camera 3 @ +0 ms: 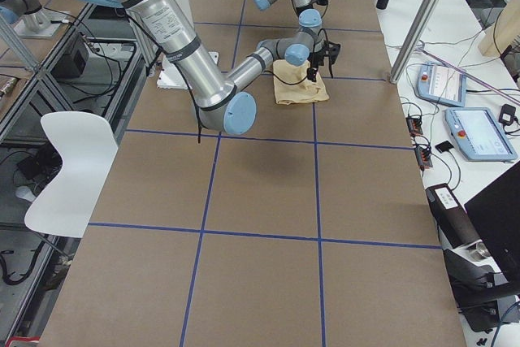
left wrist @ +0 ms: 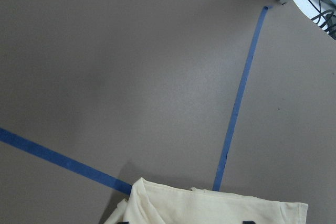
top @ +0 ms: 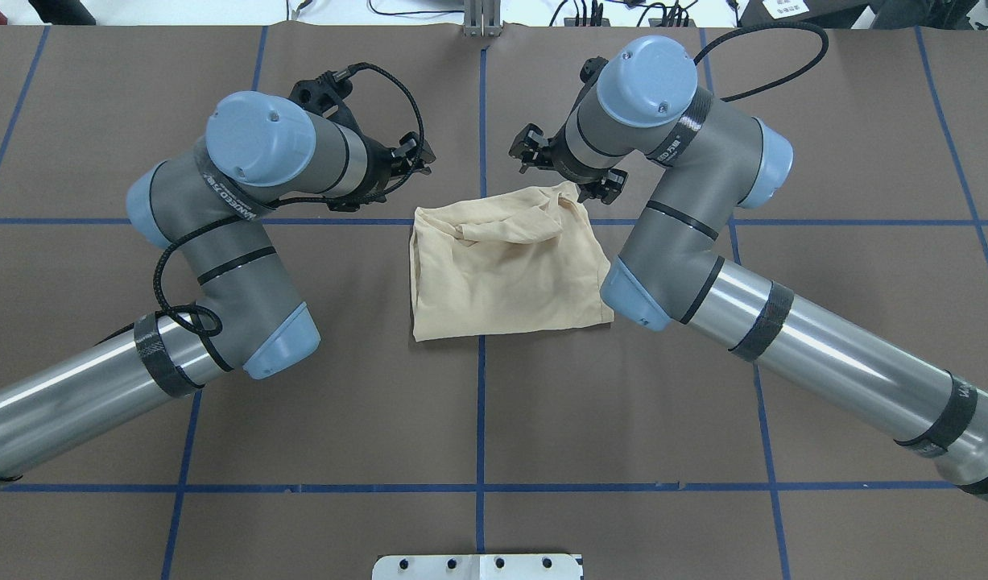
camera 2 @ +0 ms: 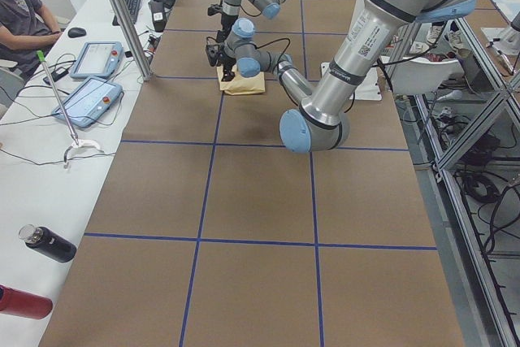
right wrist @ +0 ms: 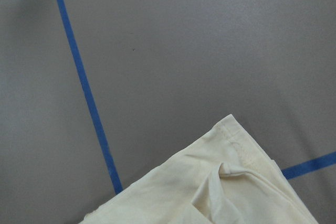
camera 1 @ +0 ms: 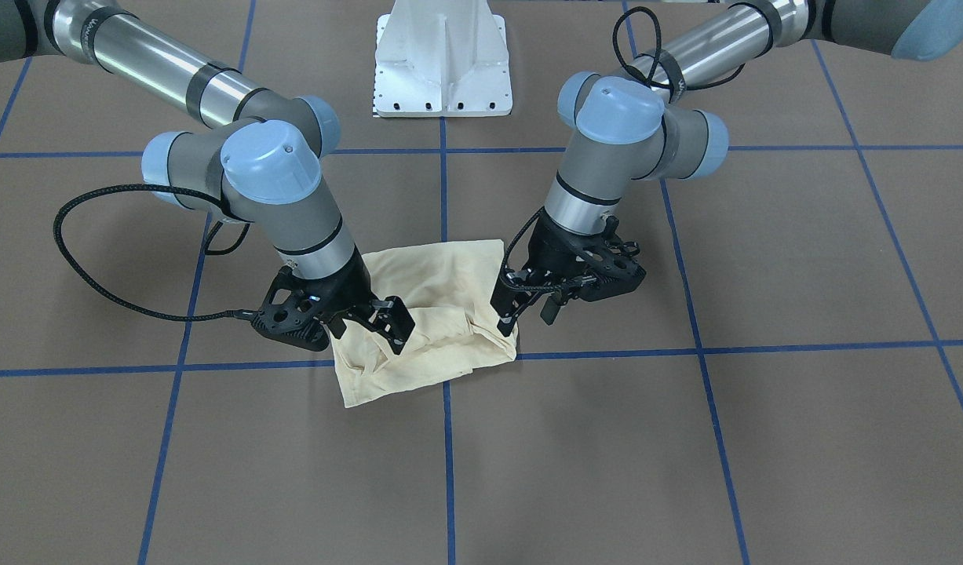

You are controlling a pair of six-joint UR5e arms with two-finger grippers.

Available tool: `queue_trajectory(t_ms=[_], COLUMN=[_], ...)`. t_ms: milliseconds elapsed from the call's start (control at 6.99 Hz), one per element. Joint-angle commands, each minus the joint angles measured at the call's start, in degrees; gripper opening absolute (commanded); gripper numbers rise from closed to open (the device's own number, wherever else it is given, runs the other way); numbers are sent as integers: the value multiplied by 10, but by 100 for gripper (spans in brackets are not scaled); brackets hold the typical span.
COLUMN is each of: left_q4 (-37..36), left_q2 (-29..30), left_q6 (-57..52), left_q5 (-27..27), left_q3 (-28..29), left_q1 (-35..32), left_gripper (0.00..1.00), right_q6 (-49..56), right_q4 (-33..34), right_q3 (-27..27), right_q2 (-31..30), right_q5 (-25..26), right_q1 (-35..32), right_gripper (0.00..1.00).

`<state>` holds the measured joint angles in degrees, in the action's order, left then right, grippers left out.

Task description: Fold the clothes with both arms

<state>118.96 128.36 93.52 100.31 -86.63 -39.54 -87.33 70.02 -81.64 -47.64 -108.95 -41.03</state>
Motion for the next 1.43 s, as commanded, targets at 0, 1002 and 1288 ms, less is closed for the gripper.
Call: queue_trajectory(t_ms=[0,1002,1288], left_q4=[-16,-45,-46], left_q2=[-25,-56,-56], left_q6=[-31,-70,-69], left_q5=[22,23,23], left_q3=[-19,-44,-44], left_q1=[-21,-35,-35], left_gripper=[84,87,87], right_q6=[22,225,228], right_q4=[5,94,26], right_q3=[-37,-14,50], right_q2=[-9,25,37], right_q5=[49,174,175], right_q1=[50,133,130], right_gripper=[99,99,99])
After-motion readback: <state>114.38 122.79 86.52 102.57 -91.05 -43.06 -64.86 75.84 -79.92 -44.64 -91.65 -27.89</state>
